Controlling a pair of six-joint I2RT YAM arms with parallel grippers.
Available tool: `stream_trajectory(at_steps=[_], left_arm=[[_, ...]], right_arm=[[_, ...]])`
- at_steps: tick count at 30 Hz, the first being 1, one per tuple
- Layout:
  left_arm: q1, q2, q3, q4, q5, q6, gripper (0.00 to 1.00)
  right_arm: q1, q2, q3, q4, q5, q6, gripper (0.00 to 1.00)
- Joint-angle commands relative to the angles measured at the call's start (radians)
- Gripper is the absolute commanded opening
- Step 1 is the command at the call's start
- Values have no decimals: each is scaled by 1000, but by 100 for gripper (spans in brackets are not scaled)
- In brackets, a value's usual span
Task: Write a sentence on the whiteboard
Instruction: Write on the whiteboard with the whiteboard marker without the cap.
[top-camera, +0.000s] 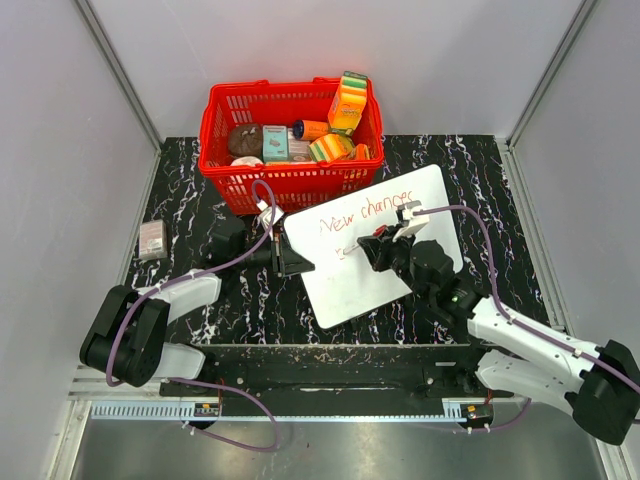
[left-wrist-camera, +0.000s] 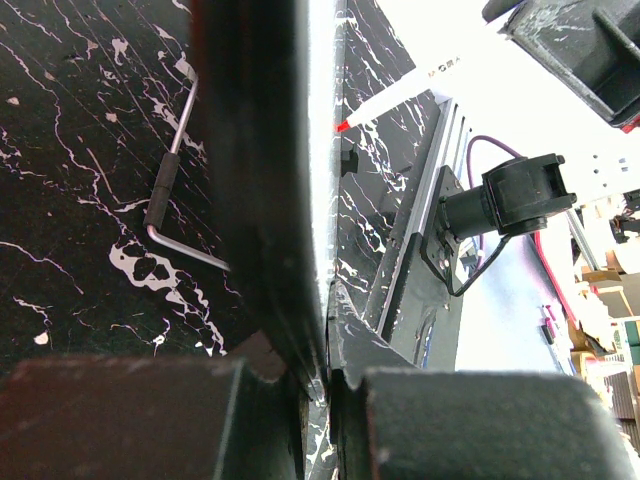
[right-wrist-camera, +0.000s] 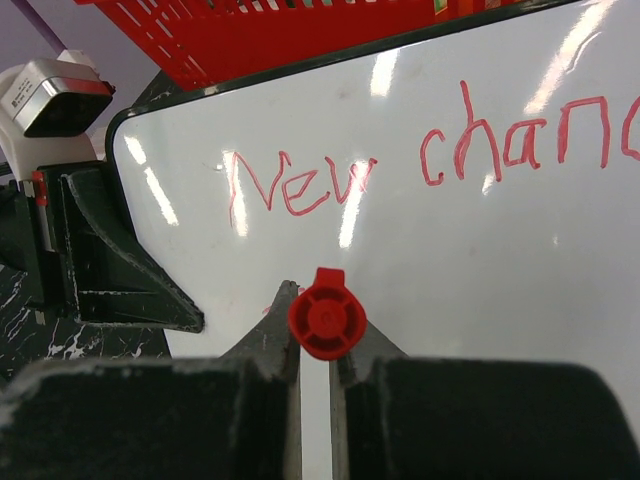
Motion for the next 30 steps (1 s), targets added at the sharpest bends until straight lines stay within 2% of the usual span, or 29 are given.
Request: stream_trajectory(at_steps=[1, 16, 30], left_arm=[[-20, 28, -24, -79, -42, 177, 0], [-21, 29, -24, -79, -39, 177, 0], [-21, 28, -24, -79, -40, 178, 0]], right_arm=[[2, -23, -23, -33, 8, -8, 0], [2, -43, -29, -17, 123, -14, 0], [2, 26, 35, 73, 111, -42, 0]])
